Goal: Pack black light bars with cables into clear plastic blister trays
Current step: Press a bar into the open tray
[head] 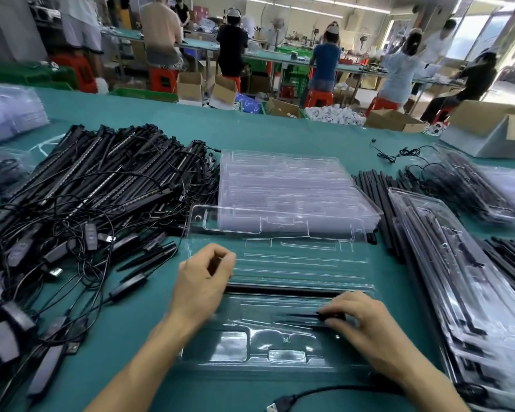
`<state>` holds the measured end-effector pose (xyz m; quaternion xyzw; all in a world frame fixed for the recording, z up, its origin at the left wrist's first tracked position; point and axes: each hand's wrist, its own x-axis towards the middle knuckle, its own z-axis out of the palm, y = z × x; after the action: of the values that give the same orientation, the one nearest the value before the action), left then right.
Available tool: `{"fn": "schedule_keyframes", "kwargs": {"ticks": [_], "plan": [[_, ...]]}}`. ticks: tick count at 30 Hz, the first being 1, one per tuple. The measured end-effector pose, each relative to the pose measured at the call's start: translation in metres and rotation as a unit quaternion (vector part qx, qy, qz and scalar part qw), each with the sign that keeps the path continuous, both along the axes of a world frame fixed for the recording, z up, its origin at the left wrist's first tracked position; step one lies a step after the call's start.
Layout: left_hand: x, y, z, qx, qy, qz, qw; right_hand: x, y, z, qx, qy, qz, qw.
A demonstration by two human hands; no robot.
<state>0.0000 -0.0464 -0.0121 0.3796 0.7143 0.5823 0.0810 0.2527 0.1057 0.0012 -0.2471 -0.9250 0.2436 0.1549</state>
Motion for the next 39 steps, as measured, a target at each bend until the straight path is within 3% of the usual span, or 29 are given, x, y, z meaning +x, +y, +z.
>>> {"fn": "schedule_keyframes", "kwargs": {"ticks": [5,12,17,20,22,28,31,39], "plan": [[-0.028,-0.023,-0.009,-0.066,0.052,0.067,0.994,0.011,0.003,-0.012,-0.009,-0.001,-0.026,1.0],[-0.028,-0.029,-0.012,-0.052,0.057,0.081,0.994,0.008,-0.007,-0.016,0.071,-0.021,-0.027,0.997],[-0.038,-0.026,-0.006,-0.049,0.09,0.097,0.99,0.006,-0.013,-0.019,0.068,0.023,-0.039,0.997],[-0.066,-0.023,0.006,-0.098,0.213,0.195,0.952,0.008,-0.01,-0.021,0.07,0.041,-0.045,0.996],[-0.093,-0.021,0.01,-0.177,0.25,0.247,0.919,0.008,-0.009,-0.023,0.084,0.052,-0.05,0.994],[-0.162,-0.011,0.011,-0.432,0.213,0.228,0.846,0.007,-0.004,-0.03,0.132,0.076,-0.06,0.986],[-0.173,0.001,0.018,-0.447,0.181,0.23,0.845,0.004,-0.005,-0.029,0.147,0.072,-0.063,0.985],[-0.191,0.014,0.027,-0.542,0.199,0.279,0.767,0.0,-0.01,-0.024,0.155,0.1,-0.079,0.98]]}}
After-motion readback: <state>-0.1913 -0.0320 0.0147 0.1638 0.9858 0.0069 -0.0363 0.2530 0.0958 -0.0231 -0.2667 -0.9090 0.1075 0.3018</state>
